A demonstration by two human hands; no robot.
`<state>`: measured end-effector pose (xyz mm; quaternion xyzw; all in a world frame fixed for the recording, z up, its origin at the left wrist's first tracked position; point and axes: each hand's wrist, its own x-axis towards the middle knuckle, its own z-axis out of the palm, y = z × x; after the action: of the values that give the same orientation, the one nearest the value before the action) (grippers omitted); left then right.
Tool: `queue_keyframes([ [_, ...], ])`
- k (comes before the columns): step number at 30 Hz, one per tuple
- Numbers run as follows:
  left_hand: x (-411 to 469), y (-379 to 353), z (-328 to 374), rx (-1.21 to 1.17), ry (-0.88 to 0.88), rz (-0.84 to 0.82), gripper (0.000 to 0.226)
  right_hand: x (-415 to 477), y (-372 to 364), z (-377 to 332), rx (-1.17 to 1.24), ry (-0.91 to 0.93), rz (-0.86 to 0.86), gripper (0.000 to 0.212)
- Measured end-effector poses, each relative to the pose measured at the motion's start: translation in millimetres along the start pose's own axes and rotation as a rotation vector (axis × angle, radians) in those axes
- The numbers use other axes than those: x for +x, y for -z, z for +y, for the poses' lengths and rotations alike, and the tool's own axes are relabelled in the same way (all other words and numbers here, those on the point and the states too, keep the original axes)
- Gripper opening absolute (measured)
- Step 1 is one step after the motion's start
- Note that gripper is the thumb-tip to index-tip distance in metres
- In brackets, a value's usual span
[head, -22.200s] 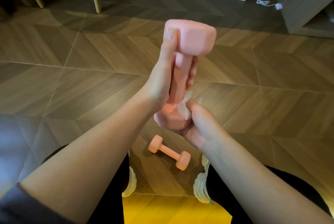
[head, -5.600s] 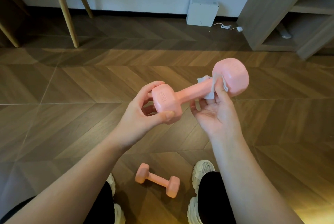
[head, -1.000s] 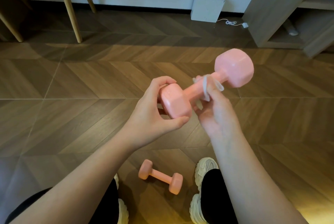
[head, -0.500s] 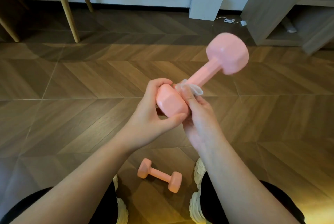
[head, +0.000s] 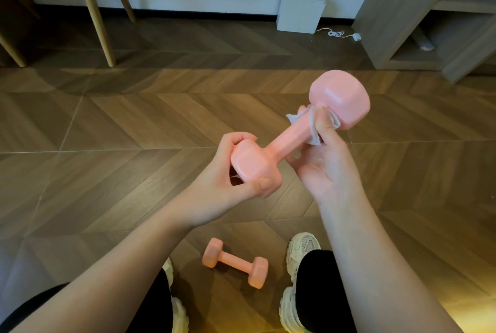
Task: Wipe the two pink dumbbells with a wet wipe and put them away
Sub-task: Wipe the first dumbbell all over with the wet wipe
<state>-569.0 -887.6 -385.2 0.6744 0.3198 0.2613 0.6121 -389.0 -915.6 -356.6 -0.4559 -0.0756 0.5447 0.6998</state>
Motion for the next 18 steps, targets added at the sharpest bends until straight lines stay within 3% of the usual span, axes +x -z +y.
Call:
queue_keyframes([
  [6, 0.5, 5.5, 0.6, -0.072, -0.007, 0.072, 0.068, -13.3, -7.0, 31.5, -0.164, -0.062, -0.066, 0.035],
  [10, 2.5, 9.3, 0.1, -0.141, 0.028, 0.08, 0.065, -16.5, -14.3, 50.8, -0.202, -0.153, -0.015, 0.054],
  [16, 2.2, 12.1, 0.5, -0.2, 0.099, 0.012, 0.06, -2.2, -11.0, 22.3, -0.068, -0.025, -0.052, 0.026],
  [18, 0.4, 11.7, 0.7, -0.176, 0.106, -0.022, 0.068, 0.9, -6.5, 7.1, -0.05, 0.021, -0.03, 0.023],
])
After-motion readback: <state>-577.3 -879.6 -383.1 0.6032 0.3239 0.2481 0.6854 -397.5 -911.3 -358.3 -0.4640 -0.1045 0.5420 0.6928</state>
